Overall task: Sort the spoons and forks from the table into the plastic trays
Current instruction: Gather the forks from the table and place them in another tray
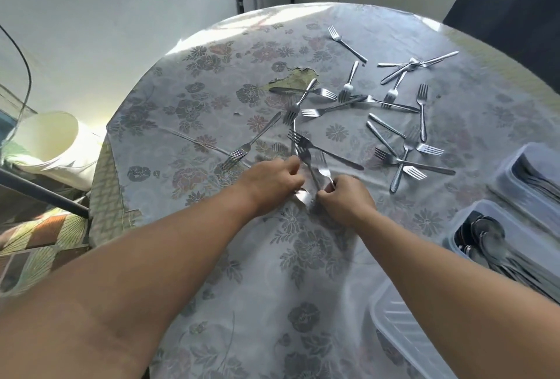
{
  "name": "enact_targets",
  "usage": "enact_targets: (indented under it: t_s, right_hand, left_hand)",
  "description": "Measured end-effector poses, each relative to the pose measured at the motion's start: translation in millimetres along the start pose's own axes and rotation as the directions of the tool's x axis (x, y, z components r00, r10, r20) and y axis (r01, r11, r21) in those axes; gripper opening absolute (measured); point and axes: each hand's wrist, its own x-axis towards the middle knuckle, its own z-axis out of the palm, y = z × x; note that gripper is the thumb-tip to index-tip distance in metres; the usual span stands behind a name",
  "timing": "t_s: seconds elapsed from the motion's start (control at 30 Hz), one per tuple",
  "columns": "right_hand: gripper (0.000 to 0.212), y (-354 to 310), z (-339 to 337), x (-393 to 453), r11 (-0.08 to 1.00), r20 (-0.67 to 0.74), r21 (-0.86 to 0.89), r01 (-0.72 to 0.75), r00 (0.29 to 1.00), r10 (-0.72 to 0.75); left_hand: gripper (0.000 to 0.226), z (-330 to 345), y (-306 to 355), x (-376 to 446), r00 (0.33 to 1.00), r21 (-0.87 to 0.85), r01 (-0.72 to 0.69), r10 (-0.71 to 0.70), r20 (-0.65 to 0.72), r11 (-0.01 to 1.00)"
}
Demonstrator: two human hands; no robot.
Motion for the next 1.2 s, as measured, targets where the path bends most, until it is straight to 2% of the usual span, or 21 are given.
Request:
enact_targets:
  t_s: [0.1, 0.2, 0.3, 0.37, 0.4, 0.43, 0.5, 0.57, 0.6, 0.67, 0.73, 0.8, 0.9, 1.0, 1.1, 1.2]
  right_hand:
    - [0.027, 9.7, -4.6, -0.5, 0.991, 0.078, 0.129, -0.024, 0.997, 0.014]
    - [0.021, 15.6, -12.6, 2.8, 0.954, 0.156, 0.289, -0.082, 0.987, 0.038]
    - [0.023, 18.4, -15.6, 0.2, 0.967, 0.152, 0.250, -0.039, 0.988, 0.001]
    - [0.026, 19.6, -16.7, -4.5, 0.960, 0.164, 0.274, -0.051, 0.986, 0.006]
    - [0.030, 20.3, -17.8, -6.8, 0.943, 0.205, 0.322, -0.082, 0.979, 0.015]
    - [0.031, 21.1, -19.7, -9.4, 0.926, 0.262, 0.358, -0.120, 0.965, 0.023]
    - [0.017, 21.7, -24.6, -16.2, 0.902, 0.360, 0.399, -0.166, 0.933, 0.012]
    - [0.005, 20.2, -28.4, -26.2, 0.874, 0.402, 0.441, -0.201, 0.916, 0.008]
    - [0.006, 20.3, -27.7, -29.3, 0.860, 0.401, 0.461, -0.219, 0.916, 0.018]
    - [0.007, 21.4, -25.3, -32.3, 0.835, 0.373, 0.503, -0.225, 0.927, 0.025]
    - [0.009, 23.6, -25.0, -34.8, 0.804, 0.341, 0.556, -0.211, 0.940, 0.011]
    - [0.010, 20.7, -25.3, -37.2, 0.772, 0.305, 0.609, -0.181, 0.952, -0.017]
    - [0.008, 21.8, -28.3, -41.7, 0.735, 0.216, 0.668, -0.115, 0.975, -0.043]
    - [0.008, 31.3, -38.9, -41.2, 0.712, 0.157, 0.699, -0.071, 0.986, -0.055]
    - [0.008, 51.1, -63.4, -40.0, 0.677, 0.162, 0.734, -0.052, 0.982, -0.100]
    - [0.011, 69.6, -87.4, -38.3, 0.658, 0.161, 0.752, -0.022, 0.975, -0.151]
  left_hand:
    - [0.009, 7.1, -0.2, -3.6, 0.994, -0.024, 0.014, -0.016, -0.109, 1.000]
    - [0.005, 16.0, 2.1, -9.9, 0.976, -0.111, 0.068, -0.089, -0.199, 0.992]
    - [0.017, 15.2, 11.9, -12.6, 0.943, -0.236, 0.242, -0.286, -0.171, 0.941]
    - [0.027, 13.0, 17.6, -10.7, 0.885, -0.313, 0.397, -0.450, -0.117, 0.863]
    - [0.028, 10.7, 20.6, -8.7, 0.838, -0.401, 0.457, -0.535, -0.106, 0.794]
    - [0.026, 6.7, 24.5, -4.9, 0.775, -0.536, 0.493, -0.626, -0.088, 0.685]
    - [0.023, -1.6, 33.4, 7.2, 0.611, -0.751, 0.527, -0.792, 0.009, 0.398]
    - [0.021, -11.9, 43.2, 20.8, 0.438, -0.826, 0.543, -0.891, 0.121, 0.155]
    - [0.018, -15.2, 47.8, 27.6, 0.365, -0.843, 0.536, -0.910, 0.196, 0.033]
    - [0.015, -20.1, 55.2, 40.0, 0.262, -0.861, 0.456, -0.890, 0.372, -0.225]
    - [0.019, -22.5, 67.1, 48.8, 0.249, -0.848, 0.322, -0.827, 0.504, -0.420]
    - [0.019, -25.5, 78.3, 52.5, 0.286, -0.824, 0.217, -0.773, 0.567, -0.524]
    - [0.012, -28.3, 95.8, 52.1, 0.312, -0.819, 0.193, -0.757, 0.574, -0.541]
    - [0.011, -35.3, 113.4, 52.5, 0.263, -0.810, 0.220, -0.767, 0.586, -0.543]
    - [0.013, -48.4, 141.5, 62.7, 0.226, -0.798, 0.166, -0.766, 0.602, -0.579]
    - [0.015, -62.6, 170.6, 79.4, 0.260, -0.778, 0.089, -0.740, 0.621, -0.621]
